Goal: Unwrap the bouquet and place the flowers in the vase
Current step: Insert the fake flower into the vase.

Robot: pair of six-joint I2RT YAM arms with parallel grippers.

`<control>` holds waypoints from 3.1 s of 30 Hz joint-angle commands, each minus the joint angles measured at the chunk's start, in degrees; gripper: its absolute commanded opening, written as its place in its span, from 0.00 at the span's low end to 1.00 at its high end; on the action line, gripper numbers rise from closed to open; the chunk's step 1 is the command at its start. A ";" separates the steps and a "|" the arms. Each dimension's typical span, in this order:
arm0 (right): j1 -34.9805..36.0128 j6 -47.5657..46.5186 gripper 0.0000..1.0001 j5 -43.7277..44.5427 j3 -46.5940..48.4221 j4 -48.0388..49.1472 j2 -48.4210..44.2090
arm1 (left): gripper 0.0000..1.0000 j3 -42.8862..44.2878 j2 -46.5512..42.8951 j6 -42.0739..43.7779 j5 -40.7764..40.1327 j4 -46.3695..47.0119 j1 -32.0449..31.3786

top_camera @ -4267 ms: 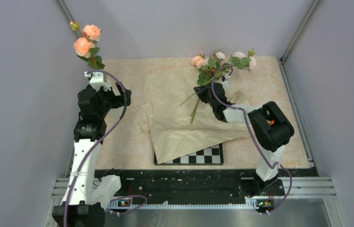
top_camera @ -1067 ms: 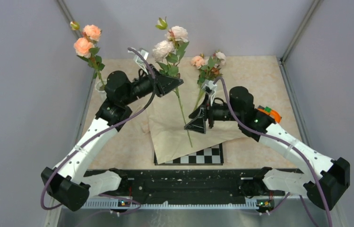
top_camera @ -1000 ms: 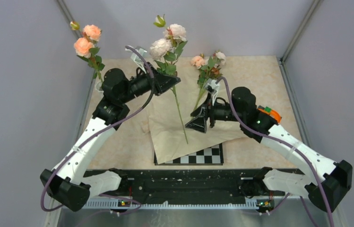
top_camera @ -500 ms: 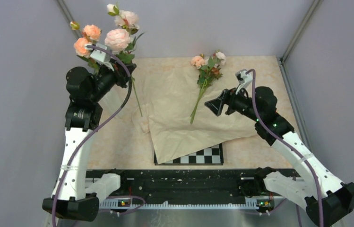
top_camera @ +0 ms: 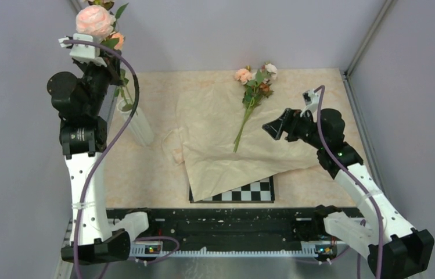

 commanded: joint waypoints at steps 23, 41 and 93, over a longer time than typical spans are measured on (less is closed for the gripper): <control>-1.53 2.35 0.82 -0.93 -0.92 1.18 -5.38 | 0.00 -12.55 -0.88 -12.71 -4.55 23.74 12.88; -1.57 2.85 0.82 -1.65 -3.10 1.47 -7.53 | 0.00 -28.92 -0.60 -17.98 -7.26 34.79 15.64; -1.62 4.10 0.81 -2.72 -6.49 2.72 -8.97 | 0.63 -41.37 2.29 -19.25 -8.28 36.22 15.73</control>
